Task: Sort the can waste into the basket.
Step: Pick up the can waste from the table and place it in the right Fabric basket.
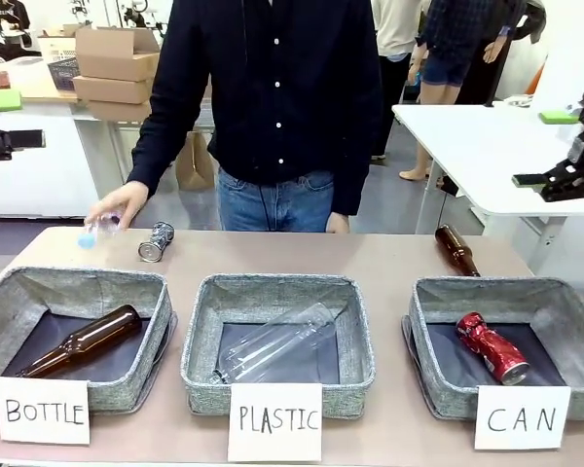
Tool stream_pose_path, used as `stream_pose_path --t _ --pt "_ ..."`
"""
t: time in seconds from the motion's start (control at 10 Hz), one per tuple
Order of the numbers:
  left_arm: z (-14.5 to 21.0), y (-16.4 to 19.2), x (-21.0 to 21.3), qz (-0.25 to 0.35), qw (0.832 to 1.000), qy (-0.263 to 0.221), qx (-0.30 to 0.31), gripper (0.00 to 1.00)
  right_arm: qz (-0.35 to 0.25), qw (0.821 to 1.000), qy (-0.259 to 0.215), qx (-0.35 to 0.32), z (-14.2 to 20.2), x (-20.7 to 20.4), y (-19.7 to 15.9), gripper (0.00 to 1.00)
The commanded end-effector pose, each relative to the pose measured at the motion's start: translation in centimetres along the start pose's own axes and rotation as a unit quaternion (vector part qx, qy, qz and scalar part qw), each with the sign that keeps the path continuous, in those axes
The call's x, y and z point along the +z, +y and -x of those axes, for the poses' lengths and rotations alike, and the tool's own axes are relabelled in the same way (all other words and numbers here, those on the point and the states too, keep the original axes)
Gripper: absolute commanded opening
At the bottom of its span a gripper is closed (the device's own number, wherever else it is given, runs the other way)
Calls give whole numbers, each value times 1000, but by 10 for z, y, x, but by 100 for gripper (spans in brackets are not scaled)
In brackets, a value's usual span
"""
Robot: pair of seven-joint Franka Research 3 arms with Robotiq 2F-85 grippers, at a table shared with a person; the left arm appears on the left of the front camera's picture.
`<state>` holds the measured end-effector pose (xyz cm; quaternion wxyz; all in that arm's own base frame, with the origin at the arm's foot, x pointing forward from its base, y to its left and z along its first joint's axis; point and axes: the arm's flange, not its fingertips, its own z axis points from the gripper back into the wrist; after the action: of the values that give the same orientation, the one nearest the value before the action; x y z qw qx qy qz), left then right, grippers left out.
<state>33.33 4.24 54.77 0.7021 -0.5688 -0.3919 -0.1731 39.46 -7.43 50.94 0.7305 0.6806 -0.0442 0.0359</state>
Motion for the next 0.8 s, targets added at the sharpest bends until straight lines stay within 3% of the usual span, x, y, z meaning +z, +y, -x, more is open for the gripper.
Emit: stream_pose_path --t 0.0,0.7 --pt "0 -1 -2 10 1000 -8 -11 100 16 1000 1 11 1 5 2 100" --pt "0 -1 -2 10 1000 -8 -11 100 16 1000 1 11 1 5 2 100"
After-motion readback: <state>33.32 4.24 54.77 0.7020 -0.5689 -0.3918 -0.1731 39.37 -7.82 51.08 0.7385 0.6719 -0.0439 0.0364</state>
